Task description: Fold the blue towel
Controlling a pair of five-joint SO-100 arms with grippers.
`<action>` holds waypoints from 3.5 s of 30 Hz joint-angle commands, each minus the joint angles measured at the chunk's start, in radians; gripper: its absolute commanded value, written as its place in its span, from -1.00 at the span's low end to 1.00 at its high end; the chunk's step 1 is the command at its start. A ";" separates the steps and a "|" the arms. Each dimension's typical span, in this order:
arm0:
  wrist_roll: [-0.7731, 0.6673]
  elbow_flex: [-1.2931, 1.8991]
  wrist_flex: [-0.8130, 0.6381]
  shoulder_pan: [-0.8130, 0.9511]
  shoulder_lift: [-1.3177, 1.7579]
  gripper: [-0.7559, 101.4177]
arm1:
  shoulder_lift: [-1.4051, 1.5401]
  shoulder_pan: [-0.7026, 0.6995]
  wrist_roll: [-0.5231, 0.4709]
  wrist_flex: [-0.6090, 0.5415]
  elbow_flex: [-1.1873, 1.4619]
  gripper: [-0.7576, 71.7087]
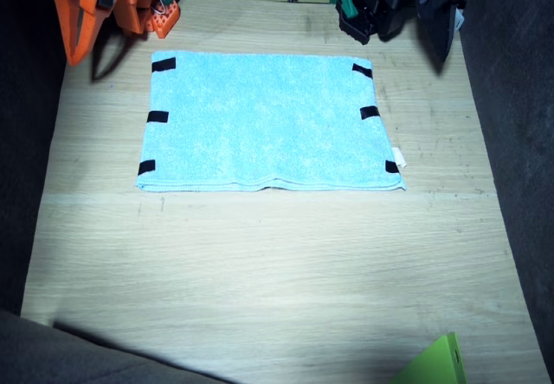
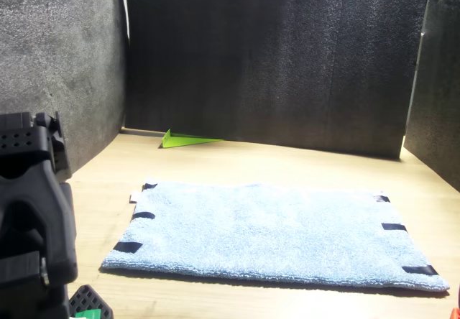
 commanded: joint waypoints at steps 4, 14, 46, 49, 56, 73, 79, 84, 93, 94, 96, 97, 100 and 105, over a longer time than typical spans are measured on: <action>-0.103 0.028 -0.106 0.023 0.014 -0.99 | 0.003 -0.084 -0.025 0.002 0.014 -0.98; -0.103 0.028 -0.106 0.023 0.014 -0.99 | 0.003 -0.087 -0.023 0.002 0.014 -0.98; -0.115 0.028 -0.101 0.026 0.015 -0.99 | 0.003 -0.038 -0.052 0.003 0.014 -0.98; -0.087 -0.014 -0.123 0.002 -0.112 -1.00 | -0.057 -0.017 -0.051 -0.012 0.002 -0.98; -0.066 -0.419 -0.216 0.026 -1.011 -1.00 | -0.874 0.014 0.003 -0.272 -0.291 -0.98; -0.138 -0.761 -0.064 -0.184 -1.299 -0.73 | -1.667 0.499 0.302 0.331 -1.253 -0.73; -0.137 -0.801 0.011 -0.316 -1.232 -0.61 | -1.686 0.568 0.348 0.374 -1.272 -0.62; -0.124 -0.773 0.008 -0.321 -1.221 -0.63 | -1.689 0.502 0.365 0.268 -1.172 -0.62; -0.107 -0.718 0.002 -0.273 -1.163 -0.60 | -1.658 0.454 0.321 0.112 -0.954 -0.59; -0.107 -0.715 0.003 -0.268 -1.150 -0.59 | -1.657 0.460 0.314 0.097 -0.933 -0.59; -0.106 -0.709 0.006 -0.265 -1.134 -0.58 | -1.657 0.476 0.310 0.069 -0.893 -0.46; -0.107 -0.701 0.006 -0.267 -1.126 -0.57 | -1.663 0.486 0.308 0.064 -0.881 -0.46; -0.110 -0.680 -0.003 -0.281 -1.121 -0.56 | -1.678 0.500 0.310 0.058 -0.876 -0.46; -0.121 -0.652 -0.040 -0.301 -1.141 -0.56 | -1.657 0.509 0.302 0.077 -0.888 -0.45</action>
